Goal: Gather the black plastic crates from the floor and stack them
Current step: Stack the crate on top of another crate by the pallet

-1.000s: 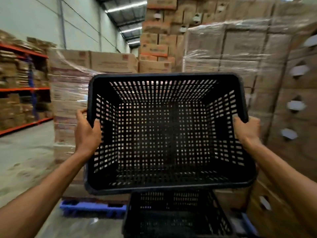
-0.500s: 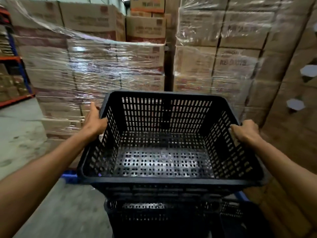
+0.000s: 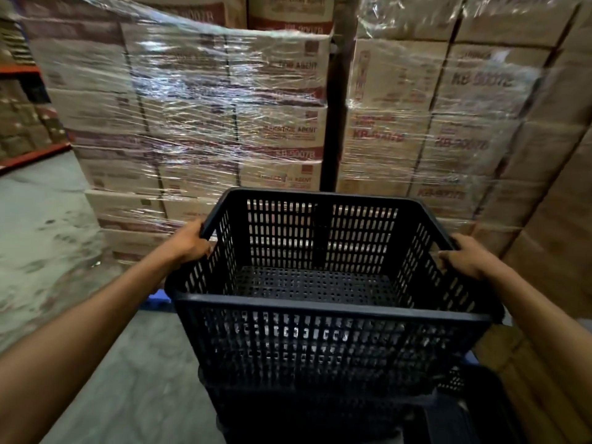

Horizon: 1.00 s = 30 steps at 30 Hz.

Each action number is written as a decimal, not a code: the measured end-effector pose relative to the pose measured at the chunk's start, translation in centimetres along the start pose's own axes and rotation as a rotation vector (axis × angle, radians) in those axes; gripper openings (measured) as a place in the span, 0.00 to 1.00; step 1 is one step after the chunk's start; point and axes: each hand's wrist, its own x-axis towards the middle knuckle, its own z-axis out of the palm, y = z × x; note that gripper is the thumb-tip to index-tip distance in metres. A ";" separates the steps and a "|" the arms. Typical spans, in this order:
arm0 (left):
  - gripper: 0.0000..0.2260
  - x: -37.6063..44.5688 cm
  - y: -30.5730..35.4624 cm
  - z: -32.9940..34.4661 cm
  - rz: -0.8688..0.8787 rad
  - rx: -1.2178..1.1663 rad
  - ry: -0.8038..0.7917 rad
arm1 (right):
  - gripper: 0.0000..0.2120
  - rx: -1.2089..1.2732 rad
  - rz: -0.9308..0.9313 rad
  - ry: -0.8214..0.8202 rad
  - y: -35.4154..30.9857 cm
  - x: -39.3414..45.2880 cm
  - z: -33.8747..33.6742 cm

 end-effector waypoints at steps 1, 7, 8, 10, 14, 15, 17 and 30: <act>0.14 0.2 -0.1 0.0 -0.005 0.007 -0.005 | 0.05 0.012 -0.014 0.006 0.3 0.1 0.2; 0.08 0.9 -0.6 -0.2 -0.014 0.083 -0.021 | 0.09 0.061 -0.055 0.035 0.7 0.7 0.5; 0.09 1.1 -1.0 -0.3 -0.019 0.075 -0.021 | 0.09 0.065 -0.054 0.035 0.7 0.8 0.7; 0.13 1.3 -1.5 -0.3 -0.015 0.050 -0.012 | 0.07 0.074 -0.047 0.046 0.6 0.7 1.0; 0.17 1.1 -1.9 -0.3 -0.008 0.052 -0.016 | 0.05 0.028 -0.043 0.025 0.8 0.2 1.2; 0.17 0.8 -1.9 -0.2 -0.010 0.070 -0.010 | 0.08 -0.012 -0.032 0.009 0.6 0.0 1.1; 0.16 0.2 -1.6 -0.3 -0.002 0.137 -0.016 | 0.19 -0.113 -0.007 -0.058 0.0 -0.7 0.8; 0.50 2.3 0.4 -1.0 0.189 0.275 -0.065 | 0.59 -0.341 -0.264 -0.008 -2.8 -1.0 -0.7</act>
